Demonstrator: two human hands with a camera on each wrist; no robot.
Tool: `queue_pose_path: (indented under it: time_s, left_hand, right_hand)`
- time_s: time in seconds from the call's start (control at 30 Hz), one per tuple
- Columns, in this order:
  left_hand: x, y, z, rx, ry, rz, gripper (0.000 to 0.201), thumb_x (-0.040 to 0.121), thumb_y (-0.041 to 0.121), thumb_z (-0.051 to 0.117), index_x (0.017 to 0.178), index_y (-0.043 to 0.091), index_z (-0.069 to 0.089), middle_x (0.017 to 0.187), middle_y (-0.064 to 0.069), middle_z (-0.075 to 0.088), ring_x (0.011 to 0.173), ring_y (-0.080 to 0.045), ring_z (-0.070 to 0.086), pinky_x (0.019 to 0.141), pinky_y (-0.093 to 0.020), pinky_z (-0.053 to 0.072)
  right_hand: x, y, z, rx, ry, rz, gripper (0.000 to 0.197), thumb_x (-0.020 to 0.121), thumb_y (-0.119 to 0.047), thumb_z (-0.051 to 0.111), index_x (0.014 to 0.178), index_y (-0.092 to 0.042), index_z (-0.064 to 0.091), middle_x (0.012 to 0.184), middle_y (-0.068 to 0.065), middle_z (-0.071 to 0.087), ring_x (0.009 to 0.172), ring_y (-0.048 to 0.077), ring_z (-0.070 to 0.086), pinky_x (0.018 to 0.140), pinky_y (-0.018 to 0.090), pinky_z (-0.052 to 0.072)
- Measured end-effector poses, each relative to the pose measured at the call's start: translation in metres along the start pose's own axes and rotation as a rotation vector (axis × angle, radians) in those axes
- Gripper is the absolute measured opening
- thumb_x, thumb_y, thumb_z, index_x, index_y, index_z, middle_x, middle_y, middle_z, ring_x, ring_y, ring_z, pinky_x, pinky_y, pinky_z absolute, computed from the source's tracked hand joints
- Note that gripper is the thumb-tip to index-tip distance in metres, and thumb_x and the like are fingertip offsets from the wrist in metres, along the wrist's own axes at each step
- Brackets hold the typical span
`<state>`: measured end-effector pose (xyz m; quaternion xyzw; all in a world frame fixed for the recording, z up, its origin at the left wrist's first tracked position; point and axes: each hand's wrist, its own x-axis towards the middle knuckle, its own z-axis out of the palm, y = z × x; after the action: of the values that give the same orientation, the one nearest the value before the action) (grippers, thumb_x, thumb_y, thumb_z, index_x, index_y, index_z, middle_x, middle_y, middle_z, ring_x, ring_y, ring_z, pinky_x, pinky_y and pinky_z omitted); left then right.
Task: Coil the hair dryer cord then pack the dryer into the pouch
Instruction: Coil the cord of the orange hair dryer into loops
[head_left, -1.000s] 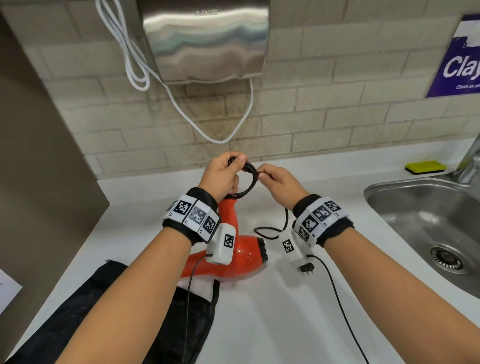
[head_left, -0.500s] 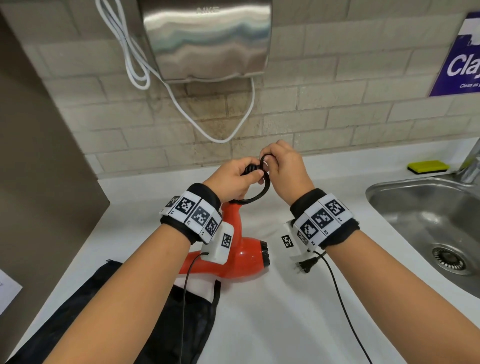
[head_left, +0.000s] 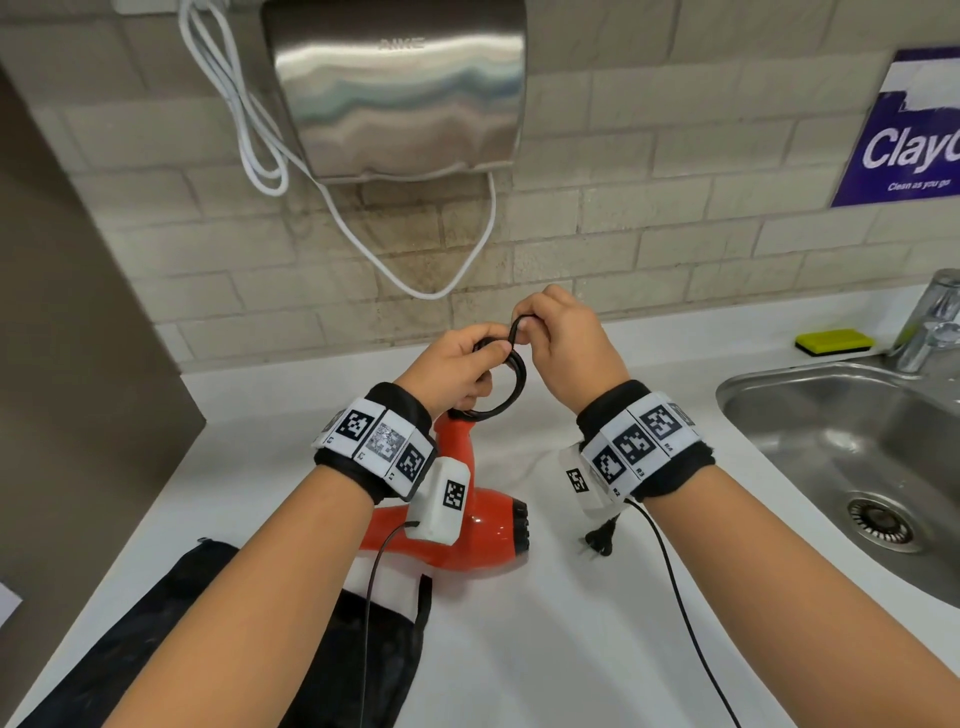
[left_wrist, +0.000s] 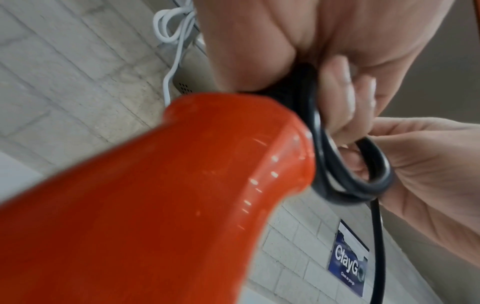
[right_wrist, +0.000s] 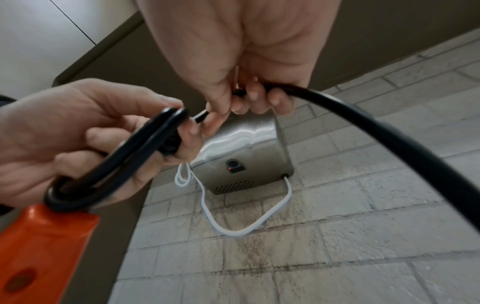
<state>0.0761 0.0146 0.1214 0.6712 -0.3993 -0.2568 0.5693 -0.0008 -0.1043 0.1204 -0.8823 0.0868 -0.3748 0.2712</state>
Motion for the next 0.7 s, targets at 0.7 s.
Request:
queue_pose_path:
  time_s: [0.7]
  left_hand:
    - [0.011, -0.009, 0.006, 0.006, 0.177, 0.025, 0.023, 0.097, 0.016, 0.038, 0.079, 0.019, 0.052, 0.072, 0.000, 0.047, 0.032, 0.000, 0.030, 0.033, -0.013, 0.021]
  right_hand:
    - [-0.009, 0.009, 0.000, -0.149, 0.092, -0.065, 0.017, 0.090, -0.014, 0.050, 0.096, -0.011, 0.066, 0.090, 0.003, 0.062, 0.087, 0.020, 0.043, 0.080, 0.028, 0.026]
